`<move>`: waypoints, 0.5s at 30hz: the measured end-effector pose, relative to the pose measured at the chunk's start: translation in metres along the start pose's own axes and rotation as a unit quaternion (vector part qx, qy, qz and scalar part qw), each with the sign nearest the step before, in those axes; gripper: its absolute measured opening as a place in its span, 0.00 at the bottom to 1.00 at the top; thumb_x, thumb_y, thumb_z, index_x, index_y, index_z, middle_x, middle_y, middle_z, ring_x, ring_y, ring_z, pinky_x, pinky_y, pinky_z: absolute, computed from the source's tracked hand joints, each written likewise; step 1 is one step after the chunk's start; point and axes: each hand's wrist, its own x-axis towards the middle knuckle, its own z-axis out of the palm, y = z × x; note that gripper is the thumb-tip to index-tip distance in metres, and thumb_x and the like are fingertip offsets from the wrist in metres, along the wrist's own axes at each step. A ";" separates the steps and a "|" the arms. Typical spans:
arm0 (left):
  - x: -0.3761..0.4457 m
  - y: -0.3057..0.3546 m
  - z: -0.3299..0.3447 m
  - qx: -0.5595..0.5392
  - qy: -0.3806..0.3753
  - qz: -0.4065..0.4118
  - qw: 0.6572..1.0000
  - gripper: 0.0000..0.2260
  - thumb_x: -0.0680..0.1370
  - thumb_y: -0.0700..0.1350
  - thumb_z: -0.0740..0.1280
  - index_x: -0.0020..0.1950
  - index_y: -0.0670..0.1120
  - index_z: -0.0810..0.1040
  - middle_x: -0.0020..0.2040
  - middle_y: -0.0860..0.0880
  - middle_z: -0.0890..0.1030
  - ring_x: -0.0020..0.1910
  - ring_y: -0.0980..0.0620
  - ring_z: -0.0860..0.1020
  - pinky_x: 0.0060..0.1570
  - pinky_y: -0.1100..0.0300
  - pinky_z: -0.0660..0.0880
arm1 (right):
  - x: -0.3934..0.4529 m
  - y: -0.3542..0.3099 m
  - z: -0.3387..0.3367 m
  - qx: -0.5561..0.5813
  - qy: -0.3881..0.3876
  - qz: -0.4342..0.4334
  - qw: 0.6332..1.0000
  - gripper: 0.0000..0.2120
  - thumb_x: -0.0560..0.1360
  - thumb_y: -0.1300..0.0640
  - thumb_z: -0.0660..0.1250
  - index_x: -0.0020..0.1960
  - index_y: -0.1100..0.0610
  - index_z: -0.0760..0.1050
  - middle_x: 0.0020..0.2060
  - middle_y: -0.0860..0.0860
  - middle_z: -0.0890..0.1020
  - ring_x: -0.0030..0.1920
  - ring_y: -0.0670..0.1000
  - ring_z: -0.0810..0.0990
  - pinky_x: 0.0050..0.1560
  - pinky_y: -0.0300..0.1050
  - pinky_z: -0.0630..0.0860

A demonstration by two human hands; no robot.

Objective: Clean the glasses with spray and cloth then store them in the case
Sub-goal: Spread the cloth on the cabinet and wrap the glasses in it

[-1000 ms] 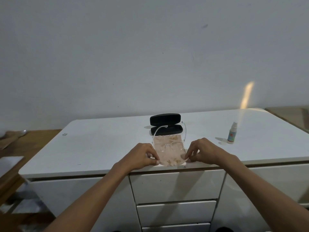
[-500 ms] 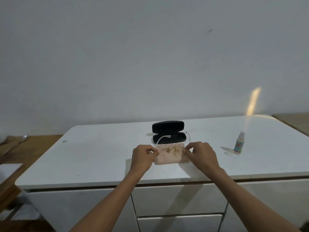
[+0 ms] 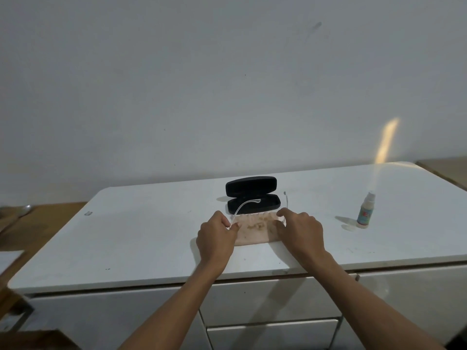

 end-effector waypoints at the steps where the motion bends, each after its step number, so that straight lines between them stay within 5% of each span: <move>1: 0.000 0.000 0.001 0.008 -0.001 0.004 1.000 0.15 0.74 0.56 0.75 0.44 0.49 0.74 0.37 0.50 0.80 0.38 0.47 0.76 0.37 0.58 0.69 | -0.001 0.002 0.001 0.014 0.017 -0.013 1.000 0.13 0.81 0.47 0.64 0.62 0.49 0.80 0.45 0.55 0.87 0.48 0.61 0.84 0.45 0.48 0.74; 4: 0.002 -0.004 0.000 0.006 -0.024 0.022 0.999 0.15 0.74 0.57 0.75 0.46 0.51 0.72 0.36 0.50 0.82 0.38 0.47 0.79 0.37 0.56 0.73 | -0.007 0.012 0.002 0.051 0.080 -0.067 0.993 0.06 0.76 0.49 0.72 0.50 0.49 0.85 0.28 0.50 0.84 0.33 0.58 0.84 0.34 0.45 0.76; 7: 0.000 -0.014 -0.010 -0.098 -0.104 0.108 0.984 0.12 0.72 0.47 0.75 0.49 0.53 0.73 0.31 0.53 0.78 0.29 0.56 0.74 0.33 0.59 0.73 | -0.011 0.028 -0.008 0.096 0.120 -0.092 0.984 0.00 0.71 0.54 0.76 0.42 0.50 0.86 0.19 0.46 0.76 0.22 0.50 0.76 0.29 0.36 0.68; 10: 0.008 -0.031 -0.021 -0.158 -0.124 0.171 0.965 0.15 0.68 0.42 0.70 0.53 0.53 0.74 0.34 0.53 0.75 0.28 0.55 0.70 0.31 0.57 0.70 | -0.005 0.047 -0.014 0.118 0.105 -0.039 0.987 0.01 0.72 0.56 0.76 0.43 0.52 0.87 0.21 0.42 0.72 0.24 0.45 0.72 0.31 0.34 0.64; 15: 0.030 -0.040 -0.021 -0.125 -0.077 0.167 0.975 0.13 0.71 0.37 0.68 0.51 0.52 0.79 0.38 0.53 0.77 0.32 0.50 0.73 0.35 0.55 0.74 | 0.020 0.057 -0.010 0.178 0.016 0.015 0.984 0.05 0.76 0.53 0.73 0.46 0.51 0.88 0.36 0.48 0.86 0.37 0.47 0.81 0.43 0.43 0.75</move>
